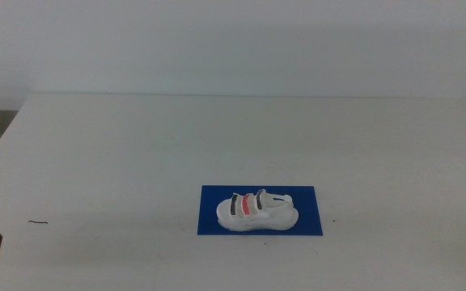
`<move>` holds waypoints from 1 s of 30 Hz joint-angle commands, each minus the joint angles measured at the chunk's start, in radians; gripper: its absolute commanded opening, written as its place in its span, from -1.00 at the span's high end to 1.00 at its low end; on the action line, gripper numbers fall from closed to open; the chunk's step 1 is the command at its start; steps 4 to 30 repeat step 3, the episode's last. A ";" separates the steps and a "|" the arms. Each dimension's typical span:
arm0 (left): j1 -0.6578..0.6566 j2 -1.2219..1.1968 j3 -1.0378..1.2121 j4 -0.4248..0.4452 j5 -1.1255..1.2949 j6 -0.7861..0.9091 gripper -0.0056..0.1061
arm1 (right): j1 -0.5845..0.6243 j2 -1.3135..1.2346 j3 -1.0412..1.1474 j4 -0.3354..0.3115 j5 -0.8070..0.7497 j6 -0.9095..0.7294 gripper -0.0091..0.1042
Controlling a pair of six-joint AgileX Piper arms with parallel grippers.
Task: Use one arm to grab the shoe from the table and place it on the mat.
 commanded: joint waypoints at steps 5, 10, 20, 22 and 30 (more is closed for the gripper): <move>0.000 -0.005 0.001 0.017 -0.004 -0.007 -0.78 | 0.000 -0.005 0.002 -0.006 -0.010 -0.004 -0.56; 0.000 -0.005 0.001 0.017 -0.004 -0.007 -0.78 | 0.000 -0.005 0.002 -0.006 -0.010 -0.004 -0.56; 0.000 -0.005 0.001 0.017 -0.004 -0.007 -0.78 | 0.000 -0.005 0.002 -0.006 -0.010 -0.004 -0.56; 0.000 -0.005 0.001 0.017 -0.004 -0.007 -0.78 | 0.000 -0.005 0.002 -0.006 -0.010 -0.004 -0.56; 0.000 -0.005 0.001 0.017 -0.004 -0.007 -0.78 | 0.000 -0.005 0.002 -0.006 -0.010 -0.004 -0.56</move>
